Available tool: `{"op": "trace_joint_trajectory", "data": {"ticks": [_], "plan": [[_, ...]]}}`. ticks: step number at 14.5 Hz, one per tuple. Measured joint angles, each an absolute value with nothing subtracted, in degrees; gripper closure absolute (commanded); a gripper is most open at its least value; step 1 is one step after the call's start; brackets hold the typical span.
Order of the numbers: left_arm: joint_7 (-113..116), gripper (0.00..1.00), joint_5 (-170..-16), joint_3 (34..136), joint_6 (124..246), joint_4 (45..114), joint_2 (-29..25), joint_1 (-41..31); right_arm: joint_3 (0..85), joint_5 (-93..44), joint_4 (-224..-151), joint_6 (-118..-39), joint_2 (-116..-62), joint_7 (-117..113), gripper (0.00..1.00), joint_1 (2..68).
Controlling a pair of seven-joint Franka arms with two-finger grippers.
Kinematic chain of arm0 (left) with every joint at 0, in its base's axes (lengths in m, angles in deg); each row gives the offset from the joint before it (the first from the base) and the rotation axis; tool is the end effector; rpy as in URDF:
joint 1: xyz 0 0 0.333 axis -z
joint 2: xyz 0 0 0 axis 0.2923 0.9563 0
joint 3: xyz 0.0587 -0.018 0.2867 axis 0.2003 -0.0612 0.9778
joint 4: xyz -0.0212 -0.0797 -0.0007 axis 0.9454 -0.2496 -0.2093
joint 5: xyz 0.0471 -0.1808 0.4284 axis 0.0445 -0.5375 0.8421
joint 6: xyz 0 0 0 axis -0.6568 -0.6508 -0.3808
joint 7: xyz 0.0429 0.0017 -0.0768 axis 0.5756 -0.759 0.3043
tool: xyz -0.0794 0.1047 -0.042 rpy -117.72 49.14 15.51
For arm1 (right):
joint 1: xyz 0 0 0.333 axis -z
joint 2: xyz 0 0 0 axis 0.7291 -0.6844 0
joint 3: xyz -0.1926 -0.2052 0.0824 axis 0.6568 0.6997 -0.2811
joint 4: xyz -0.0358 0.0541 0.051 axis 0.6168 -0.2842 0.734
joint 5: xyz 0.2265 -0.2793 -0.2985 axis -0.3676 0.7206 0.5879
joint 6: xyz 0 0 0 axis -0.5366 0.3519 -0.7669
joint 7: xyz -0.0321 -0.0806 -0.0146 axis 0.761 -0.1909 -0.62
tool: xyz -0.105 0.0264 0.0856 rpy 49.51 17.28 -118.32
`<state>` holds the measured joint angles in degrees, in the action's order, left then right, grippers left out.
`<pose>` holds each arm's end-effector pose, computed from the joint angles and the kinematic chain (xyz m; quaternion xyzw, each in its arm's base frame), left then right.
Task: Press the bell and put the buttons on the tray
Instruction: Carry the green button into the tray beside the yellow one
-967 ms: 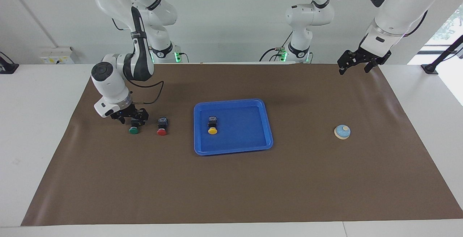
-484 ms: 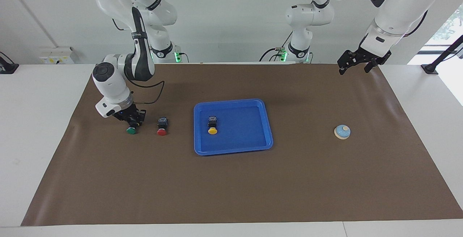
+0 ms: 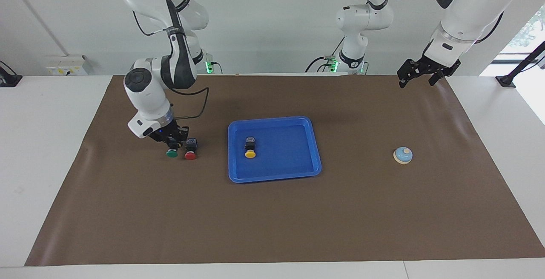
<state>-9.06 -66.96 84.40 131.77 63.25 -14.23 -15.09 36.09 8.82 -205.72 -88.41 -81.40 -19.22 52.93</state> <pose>0.6042 -0.0551 0.5557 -0.9987 0.0044 0.0499 0.0123 0.6083 0.0810 0.2481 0.9999 0.0000 -0.0155 0.0036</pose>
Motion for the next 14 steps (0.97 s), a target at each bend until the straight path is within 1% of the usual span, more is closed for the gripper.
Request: {"op": "trace_joint_trajectory", "data": {"ticks": [2, 4, 6, 8, 10, 12, 14], "plan": [[-9.1, 0.00, -67.0, 84.4, 131.8, 63.2, -14.2, -15.1, 33.4, 8.8, -202.7, -86.1, -81.4, -22.5, 1.00, 50.1], [-9.1, 0.00, -67.0, 84.4, 131.8, 63.2, -14.2, -15.1, 33.2, 8.7, -200.2, -85.5, -81.8, -25.6, 1.00, 43.7], [-9.1, 0.00, -67.0, 84.4, 131.8, 63.2, -14.2, -15.1, 33.1, 8.7, -197.4, -85.5, -83.3, -30.9, 1.00, 38.2], [-9.1, 0.00, -67.0, 84.4, 131.8, 63.2, -14.2, -15.1, 33.1, 8.7, -192.9, -85.4, -87.3, -37.4, 1.00, 33.2], [-9.1, 0.00, -67.0, 84.4, 131.8, 63.2, -14.2, -15.1, 33.1, 8.8, -187.5, -85.0, -92.7, -42.1, 1.00, 29.9], [-9.1, 0.00, -67.0, 84.4, 131.8, 63.2, -14.2, -15.1, 33.2, 8.8, -184.1, -84.9, -96.8, -43.5, 1.00, 28.6], [-9.1, 0.00, -67.0, 84.4, 131.8, 63.2, -14.2, -15.1, 33.3, 8.9, -182.4, -84.9, -99.2, -45.0, 1.00, 27.8]]}}
